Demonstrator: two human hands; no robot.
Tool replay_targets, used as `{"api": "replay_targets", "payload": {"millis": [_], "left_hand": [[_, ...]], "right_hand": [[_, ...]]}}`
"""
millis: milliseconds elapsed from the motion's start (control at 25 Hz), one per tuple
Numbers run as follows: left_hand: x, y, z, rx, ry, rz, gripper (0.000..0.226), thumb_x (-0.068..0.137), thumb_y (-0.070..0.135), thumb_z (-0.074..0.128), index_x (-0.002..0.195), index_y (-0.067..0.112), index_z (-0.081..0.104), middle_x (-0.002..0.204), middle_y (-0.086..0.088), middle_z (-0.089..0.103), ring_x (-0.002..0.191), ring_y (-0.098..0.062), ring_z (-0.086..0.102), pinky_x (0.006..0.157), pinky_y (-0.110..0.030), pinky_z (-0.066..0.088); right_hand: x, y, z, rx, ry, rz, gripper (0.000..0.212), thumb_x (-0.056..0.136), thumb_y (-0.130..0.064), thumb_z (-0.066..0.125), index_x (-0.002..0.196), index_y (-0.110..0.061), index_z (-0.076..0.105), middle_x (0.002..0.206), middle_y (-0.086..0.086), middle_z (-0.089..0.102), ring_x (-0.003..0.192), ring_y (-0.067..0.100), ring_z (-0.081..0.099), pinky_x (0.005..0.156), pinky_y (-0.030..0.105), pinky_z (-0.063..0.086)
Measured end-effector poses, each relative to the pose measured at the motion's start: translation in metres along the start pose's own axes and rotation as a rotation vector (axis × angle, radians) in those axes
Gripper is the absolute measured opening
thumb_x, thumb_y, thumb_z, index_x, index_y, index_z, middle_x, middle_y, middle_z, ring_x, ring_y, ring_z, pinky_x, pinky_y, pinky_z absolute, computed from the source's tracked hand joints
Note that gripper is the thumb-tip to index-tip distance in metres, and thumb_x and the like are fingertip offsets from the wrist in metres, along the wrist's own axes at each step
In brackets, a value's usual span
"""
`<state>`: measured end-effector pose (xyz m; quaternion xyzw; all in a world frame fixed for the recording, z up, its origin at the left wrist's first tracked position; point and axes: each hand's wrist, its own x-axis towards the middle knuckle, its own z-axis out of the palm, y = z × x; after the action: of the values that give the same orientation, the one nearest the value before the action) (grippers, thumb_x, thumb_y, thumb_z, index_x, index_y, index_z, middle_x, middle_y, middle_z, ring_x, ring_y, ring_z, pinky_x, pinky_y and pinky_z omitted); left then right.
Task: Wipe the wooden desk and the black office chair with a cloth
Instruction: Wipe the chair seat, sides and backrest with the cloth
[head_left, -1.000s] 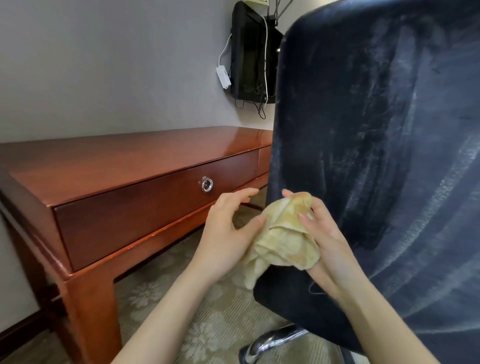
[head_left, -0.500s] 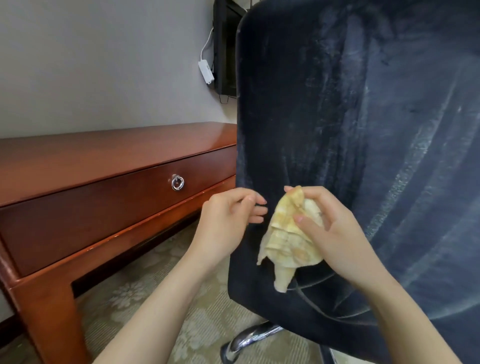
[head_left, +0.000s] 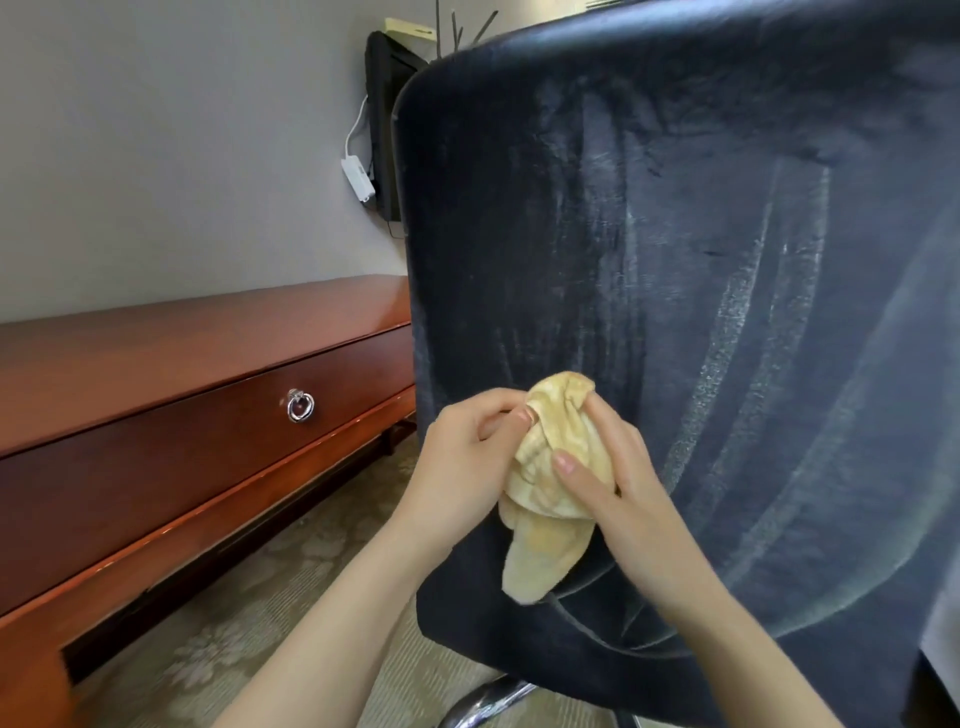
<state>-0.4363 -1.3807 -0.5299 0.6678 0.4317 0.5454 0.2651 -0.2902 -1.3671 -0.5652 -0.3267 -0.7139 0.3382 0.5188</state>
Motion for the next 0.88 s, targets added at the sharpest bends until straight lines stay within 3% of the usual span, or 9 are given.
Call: {"api": "replay_targets", "payload": {"millis": [80,160,240,320,440,520,640,800,880], "left_hand": [[0.008,0.004,0.004,0.003,-0.082,0.028,0.025,0.098,0.016,0.047,0.106,0.024,0.069,0.095,0.014,0.072,0.091,0.003,0.065,0.075,-0.01,0.049],[0.016,0.004,0.007,0.046,-0.098,0.094,0.026,0.097,0.017,0.049,0.111,0.026,0.069,0.102,0.016,0.07,0.097,0.006,0.062,0.081,-0.011,0.048],[0.025,-0.002,0.003,0.176,0.068,0.174,0.026,0.095,0.018,0.053,0.114,0.029,0.066,0.11,0.017,0.066,0.1,0.007,0.059,0.086,-0.011,0.047],[0.034,-0.015,-0.006,0.297,0.295,0.182,0.032,0.092,0.017,0.057,0.121,0.03,0.059,0.121,0.013,0.056,0.112,0.001,0.051,0.098,-0.018,0.042],[0.048,-0.034,-0.011,0.389,0.424,-0.019,0.058,0.091,0.018,0.06,0.143,0.026,0.035,0.149,-0.001,0.029,0.137,-0.018,0.025,0.112,-0.034,0.022],[0.057,-0.041,-0.008,0.291,0.41,-0.19,0.077,0.091,0.022,0.061,0.151,0.026,0.013,0.159,0.001,0.006,0.145,-0.022,0.009,0.116,-0.041,0.014],[0.069,-0.055,-0.013,0.008,0.387,-0.357,0.086,0.092,0.017,0.06,0.152,0.027,-0.002,0.16,0.002,0.004,0.147,-0.023,0.009,0.118,-0.045,0.011],[0.07,-0.071,-0.017,-0.049,0.297,-0.34,0.074,0.088,0.004,0.055,0.148,0.029,0.021,0.147,0.003,0.04,0.133,-0.025,0.04,0.111,-0.049,0.032],[0.067,-0.072,-0.017,-0.042,0.298,-0.336,0.075,0.085,0.0,0.055,0.147,0.03,0.024,0.145,0.005,0.042,0.131,-0.023,0.042,0.11,-0.048,0.034]], "right_hand": [[0.001,0.002,0.004,0.022,0.107,-0.011,0.055,0.08,-0.047,0.062,0.124,-0.065,0.034,0.127,-0.028,0.039,0.115,-0.017,0.041,0.085,0.003,0.04],[0.008,0.0,0.001,-0.094,0.283,-0.104,0.053,0.087,-0.029,0.062,0.125,-0.058,0.039,0.124,-0.02,0.04,0.111,-0.013,0.044,0.086,0.008,0.043],[0.026,-0.012,-0.012,-0.324,0.509,-0.288,0.047,0.088,-0.014,0.062,0.129,-0.033,0.049,0.127,-0.005,0.043,0.113,0.005,0.048,0.096,0.026,0.045],[0.056,-0.035,-0.031,-0.578,0.659,-0.486,0.046,0.086,-0.009,0.063,0.13,-0.015,0.053,0.127,0.011,0.046,0.114,0.029,0.047,0.093,0.04,0.044],[0.11,-0.079,-0.062,-1.054,0.752,-0.729,0.037,0.09,-0.01,0.052,0.127,-0.008,0.057,0.112,0.019,0.055,0.092,0.036,0.048,0.07,0.033,0.031],[0.14,-0.103,-0.07,-1.215,0.815,-0.87,0.038,0.093,-0.01,0.049,0.13,-0.005,0.055,0.121,0.021,0.057,0.101,0.031,0.039,0.077,0.035,0.028],[0.171,-0.119,-0.062,-1.269,0.815,-0.97,0.042,0.091,-0.009,0.053,0.132,-0.005,0.052,0.127,0.02,0.055,0.105,0.025,0.029,0.086,0.037,0.026],[0.179,-0.097,-0.045,-1.327,0.637,-1.101,0.037,0.088,-0.01,0.056,0.125,-0.009,0.06,0.118,0.014,0.062,0.098,0.028,0.04,0.077,0.039,0.031],[0.168,-0.07,-0.035,-1.368,0.491,-1.18,0.035,0.084,-0.007,0.061,0.118,-0.013,0.065,0.111,0.008,0.065,0.09,0.03,0.053,0.074,0.039,0.036]]}}
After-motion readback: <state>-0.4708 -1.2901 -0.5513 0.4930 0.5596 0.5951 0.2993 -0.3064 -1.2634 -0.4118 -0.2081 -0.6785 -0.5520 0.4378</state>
